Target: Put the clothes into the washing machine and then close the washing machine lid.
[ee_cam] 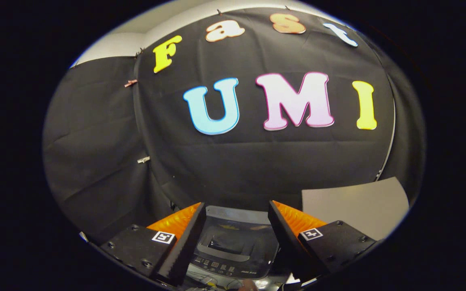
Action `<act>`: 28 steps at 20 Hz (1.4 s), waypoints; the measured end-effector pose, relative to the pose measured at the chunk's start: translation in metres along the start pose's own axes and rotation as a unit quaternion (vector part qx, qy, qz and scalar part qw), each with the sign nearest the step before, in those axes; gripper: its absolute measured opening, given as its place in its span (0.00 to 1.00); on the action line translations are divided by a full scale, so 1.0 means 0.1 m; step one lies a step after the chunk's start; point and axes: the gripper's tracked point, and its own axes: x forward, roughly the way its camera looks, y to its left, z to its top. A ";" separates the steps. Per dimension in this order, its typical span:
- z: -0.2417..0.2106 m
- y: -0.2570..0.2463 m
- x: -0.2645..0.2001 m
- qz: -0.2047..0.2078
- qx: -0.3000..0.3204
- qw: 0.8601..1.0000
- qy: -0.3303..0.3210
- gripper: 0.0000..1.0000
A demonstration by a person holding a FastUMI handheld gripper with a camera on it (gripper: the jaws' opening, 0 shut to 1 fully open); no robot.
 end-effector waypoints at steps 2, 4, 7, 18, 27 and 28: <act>0.11 -0.09 -0.27 -0.002 -0.001 1.000 -0.030 0.96; 0.23 -0.19 -0.56 -0.008 -0.012 0.998 -0.059 0.96; 0.32 -0.36 -1.00 -0.019 -0.026 0.995 -0.091 0.96; 0.41 -0.97 -2.30 -0.055 -0.078 0.977 -0.189 0.99; 0.42 -1.21 -2.90 -0.076 -0.087 0.967 -0.225 0.98; 0.41 -1.23 -2.94 -0.076 -0.090 0.967 -0.224 0.98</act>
